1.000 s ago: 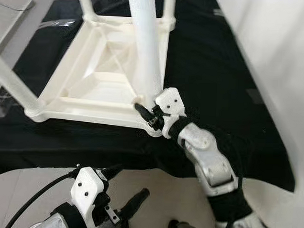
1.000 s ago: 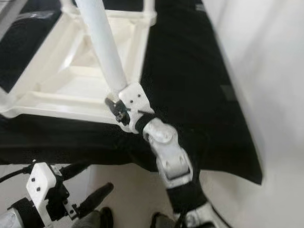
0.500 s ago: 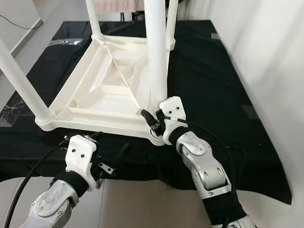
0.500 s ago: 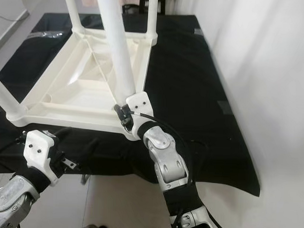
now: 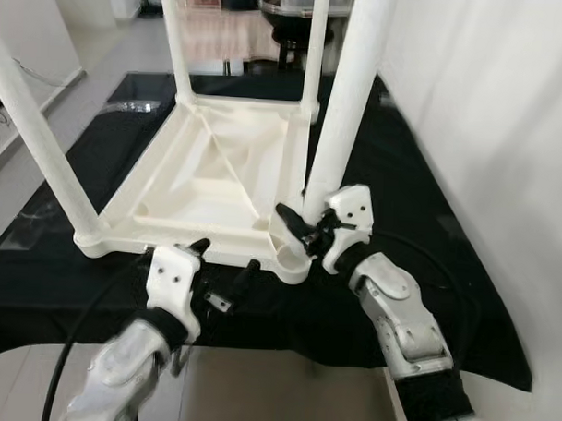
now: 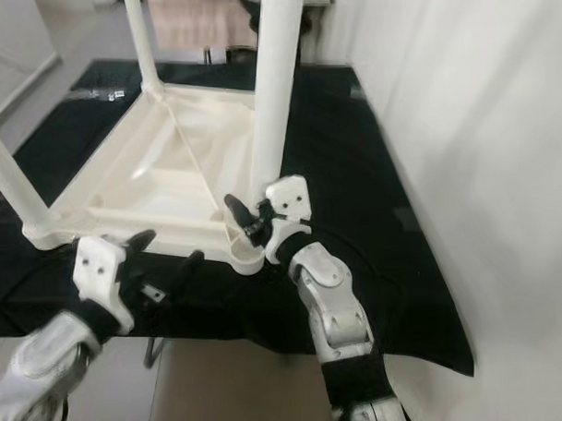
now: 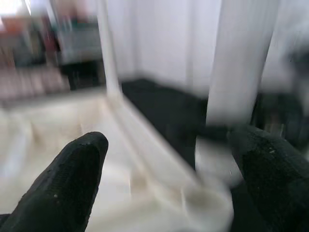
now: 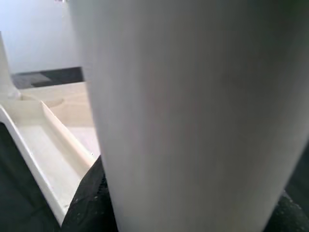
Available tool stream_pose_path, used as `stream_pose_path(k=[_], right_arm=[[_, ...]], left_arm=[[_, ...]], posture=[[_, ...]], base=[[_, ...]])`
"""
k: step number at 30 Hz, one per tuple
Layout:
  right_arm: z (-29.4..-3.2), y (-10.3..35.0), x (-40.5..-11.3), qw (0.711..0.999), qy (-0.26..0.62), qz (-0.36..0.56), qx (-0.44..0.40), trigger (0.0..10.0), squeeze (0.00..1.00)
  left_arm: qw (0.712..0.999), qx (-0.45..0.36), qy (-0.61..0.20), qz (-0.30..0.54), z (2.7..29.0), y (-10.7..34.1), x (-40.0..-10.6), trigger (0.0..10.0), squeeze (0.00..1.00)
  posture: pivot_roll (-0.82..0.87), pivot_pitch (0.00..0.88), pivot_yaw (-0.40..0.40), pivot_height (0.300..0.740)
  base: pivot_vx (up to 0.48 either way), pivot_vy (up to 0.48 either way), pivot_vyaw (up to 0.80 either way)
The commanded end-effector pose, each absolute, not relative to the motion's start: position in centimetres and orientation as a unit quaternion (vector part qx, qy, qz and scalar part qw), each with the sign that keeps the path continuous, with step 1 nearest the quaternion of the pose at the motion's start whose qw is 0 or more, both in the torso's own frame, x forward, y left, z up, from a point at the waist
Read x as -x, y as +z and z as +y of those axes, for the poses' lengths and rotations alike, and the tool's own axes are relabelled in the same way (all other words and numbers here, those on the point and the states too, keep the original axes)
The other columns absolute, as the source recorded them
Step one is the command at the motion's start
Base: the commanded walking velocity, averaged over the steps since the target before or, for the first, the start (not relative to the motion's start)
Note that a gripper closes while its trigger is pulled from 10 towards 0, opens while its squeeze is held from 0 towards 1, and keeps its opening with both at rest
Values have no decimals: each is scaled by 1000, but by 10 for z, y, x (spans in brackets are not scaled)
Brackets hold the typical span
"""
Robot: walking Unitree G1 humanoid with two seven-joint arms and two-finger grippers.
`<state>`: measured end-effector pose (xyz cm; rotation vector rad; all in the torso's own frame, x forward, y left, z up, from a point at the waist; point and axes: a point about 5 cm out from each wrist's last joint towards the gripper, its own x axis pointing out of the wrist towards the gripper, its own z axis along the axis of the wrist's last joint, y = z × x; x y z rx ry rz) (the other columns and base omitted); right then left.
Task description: Building children table
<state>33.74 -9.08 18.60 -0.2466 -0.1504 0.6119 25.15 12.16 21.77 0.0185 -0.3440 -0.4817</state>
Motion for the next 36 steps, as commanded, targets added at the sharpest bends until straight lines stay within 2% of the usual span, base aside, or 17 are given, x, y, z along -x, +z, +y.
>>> stream_pose_path(k=[1,3,4,5,8,12,15,18,23,24,25,26,27,28,36], right_arm=[[-94,182,-340,943,292,-70,143,10000,0],[-94,182,-340,943,292,-70,143,10000,0],[-97,180,-345,946,279,-58,157,10000,0],[-97,180,-345,946,279,-58,157,10000,0],[-99,179,-350,944,269,-51,184,10000,0],[-92,177,-348,941,282,-53,181,10000,0],[-87,177,-346,938,296,-59,173,10000,0],[-72,179,-333,914,360,-96,162,10000,0],[-67,181,-327,901,386,-111,162,10000,0],[-65,181,-324,896,396,-117,163,10000,0],[-65,181,-324,896,396,-117,163,10000,0],[-65,180,-323,894,400,-119,165,10000,0],[-65,180,-323,894,400,-119,165,10000,0],[-65,179,-323,892,400,-121,173,10000,0],[-69,179,-329,895,388,-121,186,10000,0]], left_arm=[[954,-3,-247,-172,121,220,-251,10000,0],[954,-3,-247,-172,121,220,-251,10000,0],[944,14,-261,-201,119,237,-253,10000,1000],[944,14,-261,-201,119,237,-253,10000,1000],[920,20,-288,-264,115,272,-253,10000,1000],[910,13,-282,-303,115,292,-254,10000,1000],[910,11,-273,-313,116,297,-256,10000,1000],[913,25,-251,-320,118,301,-268,10000,1000],[917,32,-246,-313,119,299,-273,10000,1000],[917,41,-252,-306,118,298,-275,10000,153],[917,41,-252,-306,118,298,-275,10000,153],[917,51,-259,-298,117,297,-277,3137,0],[917,51,-259,-298,117,297,-277,3137,0],[916,65,-268,-291,115,295,-280,0,0],[898,98,-329,-275,104,291,-279,0,0]], posture=[[-35,0,-21,740],[-35,0,-21,740],[-31,0,-24,740],[-31,0,-24,740],[-29,0,-21,740],[-29,0,-16,740],[-29,0,-14,740],[-49,0,-5,740],[-55,0,1,740],[-60,0,4,740],[-60,0,4,740],[-67,0,8,740],[-67,0,8,740],[-72,0,8,740],[-78,0,12,740]], base=[[0,0,0],[0,0,0],[0,0,0],[0,0,0],[0,0,0],[0,0,0],[0,0,0],[0,0,0],[0,0,0],[0,0,0],[0,0,0],[0,0,0],[0,0,0],[0,0,0],[0,0,0]])
